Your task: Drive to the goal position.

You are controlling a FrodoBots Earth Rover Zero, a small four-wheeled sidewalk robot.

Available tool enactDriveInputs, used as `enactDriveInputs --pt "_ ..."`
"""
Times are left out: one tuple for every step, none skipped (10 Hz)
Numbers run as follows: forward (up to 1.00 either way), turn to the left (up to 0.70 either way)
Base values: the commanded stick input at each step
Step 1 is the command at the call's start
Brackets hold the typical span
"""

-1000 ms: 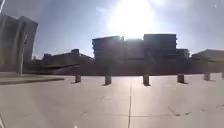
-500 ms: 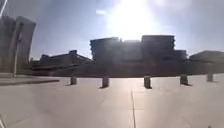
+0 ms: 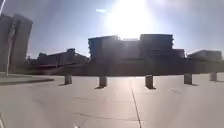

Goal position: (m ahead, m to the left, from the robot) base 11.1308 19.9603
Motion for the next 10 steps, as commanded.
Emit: enactDriveInputs --pt "1.0 -0.09" --pt "1.0 -0.09" --pt "1.0 -0.09" --pt "1.0 -0.09" --pt "1.0 -0.09" --pt "1.0 -0.09" --pt "1.0 -0.09" --pt "1.0 -0.09" --pt "1.0 -0.09" --pt "1.0 -0.09"
